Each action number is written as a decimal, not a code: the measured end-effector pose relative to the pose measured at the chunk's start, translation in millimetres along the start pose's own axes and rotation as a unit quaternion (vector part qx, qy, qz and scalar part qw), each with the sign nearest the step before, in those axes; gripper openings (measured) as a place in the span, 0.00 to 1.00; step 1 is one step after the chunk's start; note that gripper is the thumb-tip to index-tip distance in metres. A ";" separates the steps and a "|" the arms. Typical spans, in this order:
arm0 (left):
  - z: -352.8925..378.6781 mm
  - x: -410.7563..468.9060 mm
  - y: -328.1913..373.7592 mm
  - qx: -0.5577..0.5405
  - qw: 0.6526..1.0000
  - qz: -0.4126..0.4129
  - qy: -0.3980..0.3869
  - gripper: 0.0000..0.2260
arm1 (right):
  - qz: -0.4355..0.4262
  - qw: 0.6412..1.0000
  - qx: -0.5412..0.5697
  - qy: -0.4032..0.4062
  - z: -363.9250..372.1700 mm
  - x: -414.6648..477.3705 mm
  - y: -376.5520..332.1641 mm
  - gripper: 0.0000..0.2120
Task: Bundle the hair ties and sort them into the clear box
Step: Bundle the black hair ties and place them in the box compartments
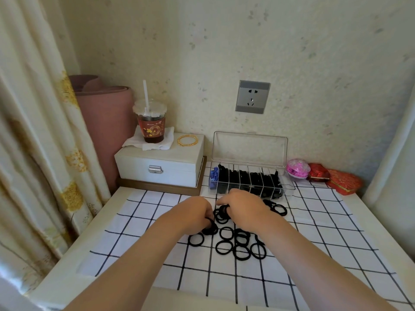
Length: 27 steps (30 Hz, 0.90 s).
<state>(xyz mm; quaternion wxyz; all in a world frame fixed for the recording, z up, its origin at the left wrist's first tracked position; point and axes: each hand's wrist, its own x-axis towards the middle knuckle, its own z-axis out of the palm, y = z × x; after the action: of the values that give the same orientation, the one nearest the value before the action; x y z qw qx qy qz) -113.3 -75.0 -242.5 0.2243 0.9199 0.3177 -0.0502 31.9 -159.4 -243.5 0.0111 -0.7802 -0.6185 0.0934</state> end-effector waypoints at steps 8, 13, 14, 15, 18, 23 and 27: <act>-21.8 -13.4 -17.7 -0.083 0.997 0.008 -0.002 0.06 | -0.034 0.998 -0.027 0.044 5.4 2.5 -6.1 0.20; -15.0 -24.1 -22.4 -0.039 0.998 -0.013 -0.047 0.09 | -0.020 0.999 -0.024 0.029 -0.5 1.1 -11.6 0.11; -13.1 -24.3 -22.0 -0.027 0.999 -0.017 -0.042 0.10 | -0.017 0.999 -0.008 0.030 -1.6 -0.6 -11.3 0.09; -11.7 -24.1 -20.9 -0.016 0.999 -0.020 -0.037 0.10 | -0.014 0.999 0.017 0.033 -3.4 -2.0 -10.5 0.09; -9.1 -23.2 -17.6 0.005 0.999 -0.021 -0.049 0.10 | -0.007 0.994 0.097 0.044 -10.6 -4.6 -6.3 0.12; -10.2 -21.0 -17.1 -0.002 0.999 -0.015 -0.048 0.11 | 0.015 0.983 0.184 0.013 -24.9 -7.2 -0.1 0.16; -13.8 -17.3 -18.1 -0.055 0.998 -0.009 -0.004 0.06 | -0.005 0.986 0.136 -0.098 -31.1 -19.9 -4.9 0.21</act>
<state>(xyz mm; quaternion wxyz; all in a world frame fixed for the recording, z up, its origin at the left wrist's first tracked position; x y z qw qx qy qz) -138.6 -66.0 -233.0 0.2755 0.9030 0.3275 -0.0382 27.8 -174.4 -209.7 0.0574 -0.7551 -0.6023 0.2526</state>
